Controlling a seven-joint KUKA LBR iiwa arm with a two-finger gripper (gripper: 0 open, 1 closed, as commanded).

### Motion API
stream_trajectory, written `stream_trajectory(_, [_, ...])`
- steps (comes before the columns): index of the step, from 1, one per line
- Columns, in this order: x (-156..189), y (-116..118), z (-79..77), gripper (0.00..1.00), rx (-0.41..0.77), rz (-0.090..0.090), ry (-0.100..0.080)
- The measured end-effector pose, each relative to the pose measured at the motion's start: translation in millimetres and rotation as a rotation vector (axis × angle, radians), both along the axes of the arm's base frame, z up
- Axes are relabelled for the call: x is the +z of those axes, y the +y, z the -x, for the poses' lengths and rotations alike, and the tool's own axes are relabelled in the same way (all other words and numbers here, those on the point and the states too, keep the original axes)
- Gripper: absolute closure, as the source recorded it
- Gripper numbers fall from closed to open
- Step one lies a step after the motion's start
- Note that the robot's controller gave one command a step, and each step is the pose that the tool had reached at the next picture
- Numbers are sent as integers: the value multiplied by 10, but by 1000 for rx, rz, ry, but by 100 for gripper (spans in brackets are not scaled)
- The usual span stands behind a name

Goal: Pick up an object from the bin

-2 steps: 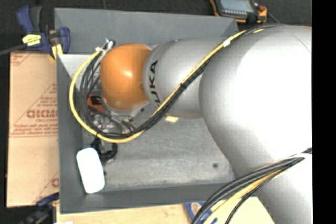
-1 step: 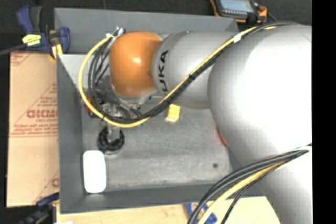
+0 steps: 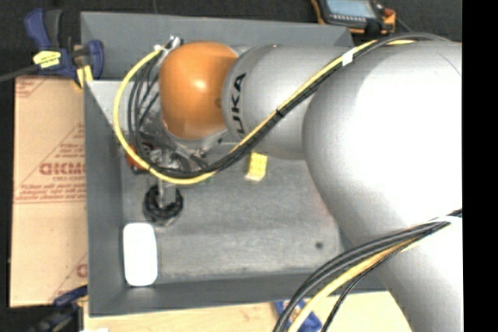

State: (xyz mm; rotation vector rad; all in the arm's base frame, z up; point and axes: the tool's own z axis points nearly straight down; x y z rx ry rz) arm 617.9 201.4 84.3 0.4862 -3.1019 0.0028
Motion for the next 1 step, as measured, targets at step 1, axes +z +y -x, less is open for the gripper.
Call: stream_trajectory(1, [467, -109, 226, 100, 16, 0, 5])
